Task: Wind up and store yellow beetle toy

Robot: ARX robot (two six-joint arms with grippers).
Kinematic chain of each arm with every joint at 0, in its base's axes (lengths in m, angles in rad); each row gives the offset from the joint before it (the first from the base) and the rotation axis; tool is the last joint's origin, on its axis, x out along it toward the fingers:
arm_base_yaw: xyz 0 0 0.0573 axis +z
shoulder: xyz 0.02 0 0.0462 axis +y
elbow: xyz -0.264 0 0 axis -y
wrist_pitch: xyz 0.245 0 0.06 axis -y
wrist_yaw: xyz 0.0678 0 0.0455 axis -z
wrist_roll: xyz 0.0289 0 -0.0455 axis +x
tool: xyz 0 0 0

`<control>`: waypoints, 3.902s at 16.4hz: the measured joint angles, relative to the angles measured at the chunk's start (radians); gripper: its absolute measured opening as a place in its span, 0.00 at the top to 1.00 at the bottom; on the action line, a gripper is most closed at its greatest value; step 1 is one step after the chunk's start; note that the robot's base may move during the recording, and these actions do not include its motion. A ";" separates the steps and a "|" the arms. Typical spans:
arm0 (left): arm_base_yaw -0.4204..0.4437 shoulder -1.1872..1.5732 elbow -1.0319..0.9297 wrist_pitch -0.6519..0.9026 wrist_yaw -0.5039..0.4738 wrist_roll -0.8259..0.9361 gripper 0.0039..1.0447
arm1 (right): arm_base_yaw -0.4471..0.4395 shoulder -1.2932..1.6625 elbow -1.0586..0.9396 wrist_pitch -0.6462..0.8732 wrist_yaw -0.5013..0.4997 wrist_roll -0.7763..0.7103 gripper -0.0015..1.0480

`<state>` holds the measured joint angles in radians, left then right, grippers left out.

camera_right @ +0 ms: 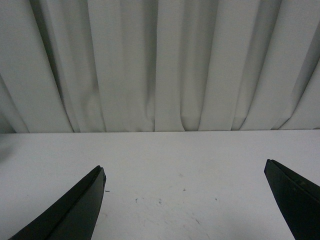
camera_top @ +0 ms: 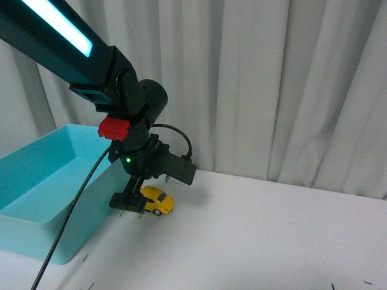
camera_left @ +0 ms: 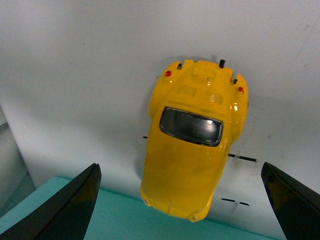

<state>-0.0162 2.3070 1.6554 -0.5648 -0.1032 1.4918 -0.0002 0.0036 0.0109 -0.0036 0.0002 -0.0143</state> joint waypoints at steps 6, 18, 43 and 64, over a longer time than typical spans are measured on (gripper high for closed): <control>-0.005 0.019 0.024 -0.036 -0.021 -0.076 0.43 | 0.000 0.000 0.000 0.000 0.000 0.000 0.06; -0.042 -0.002 0.068 -0.147 0.114 0.132 0.70 | 0.000 0.000 0.000 0.000 0.000 0.000 0.06; 0.332 -0.128 0.197 -0.164 0.016 -0.932 0.70 | 0.000 0.000 0.000 0.000 0.000 0.000 0.06; 0.370 0.036 0.137 -0.060 -0.086 -1.043 0.24 | 0.000 0.000 0.000 0.000 0.000 0.000 0.06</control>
<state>0.3534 2.3428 1.7927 -0.6243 -0.1890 0.4492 -0.0002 0.0036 0.0109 -0.0036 0.0002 -0.0143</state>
